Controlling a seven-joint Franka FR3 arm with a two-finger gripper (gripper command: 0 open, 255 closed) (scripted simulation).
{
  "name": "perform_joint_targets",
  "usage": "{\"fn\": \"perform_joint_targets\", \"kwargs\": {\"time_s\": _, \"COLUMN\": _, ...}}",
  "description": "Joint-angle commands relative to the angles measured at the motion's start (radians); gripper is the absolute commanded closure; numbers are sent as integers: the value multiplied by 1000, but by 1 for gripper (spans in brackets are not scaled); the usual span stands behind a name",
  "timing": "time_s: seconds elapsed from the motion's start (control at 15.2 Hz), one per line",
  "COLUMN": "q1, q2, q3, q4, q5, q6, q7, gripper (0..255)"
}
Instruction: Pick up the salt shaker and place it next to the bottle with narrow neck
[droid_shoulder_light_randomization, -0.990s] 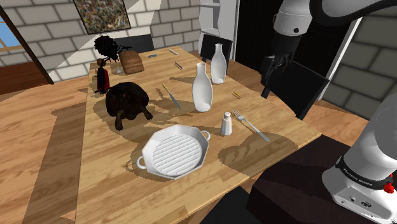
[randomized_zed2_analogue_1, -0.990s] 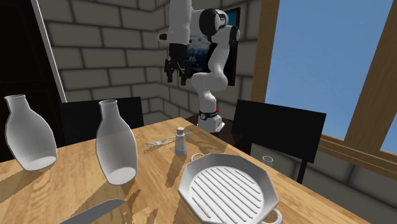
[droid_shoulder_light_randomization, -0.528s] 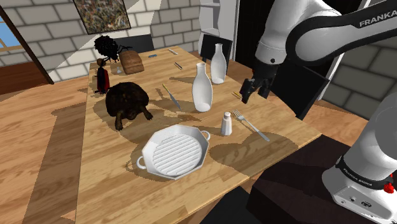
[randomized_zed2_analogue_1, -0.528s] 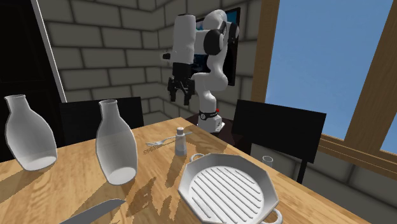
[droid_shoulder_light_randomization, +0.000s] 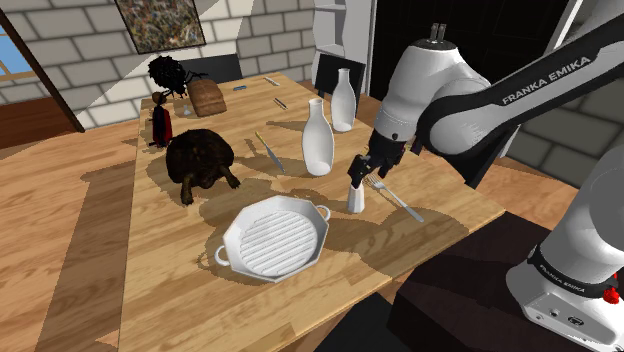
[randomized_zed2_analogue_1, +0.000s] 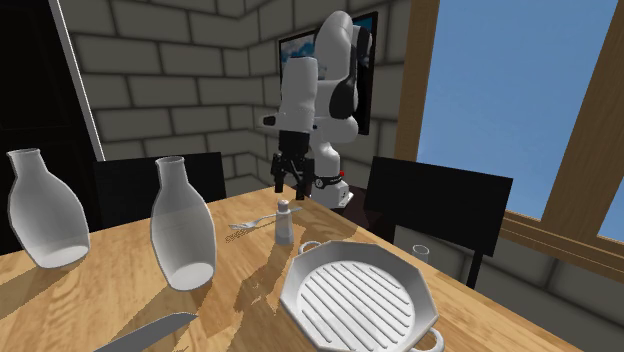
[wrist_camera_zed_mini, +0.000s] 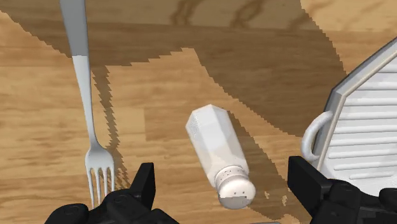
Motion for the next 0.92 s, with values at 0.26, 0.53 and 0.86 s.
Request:
{"fn": "perform_joint_targets", "kwargs": {"time_s": 0.26, "q1": -26, "q2": 117, "q3": 32, "q4": 6, "q5": -33, "q6": 121, "q7": 36, "gripper": 0}}
{"fn": "perform_joint_targets", "kwargs": {"time_s": 0.53, "q1": -39, "q2": 160, "q3": 42, "q4": 5, "q5": -54, "q6": 163, "q7": 51, "gripper": 0}}
{"fn": "perform_joint_targets", "kwargs": {"time_s": 0.86, "q1": -39, "q2": 160, "q3": 42, "q4": 5, "q5": -54, "q6": 163, "q7": 51, "gripper": 0}}
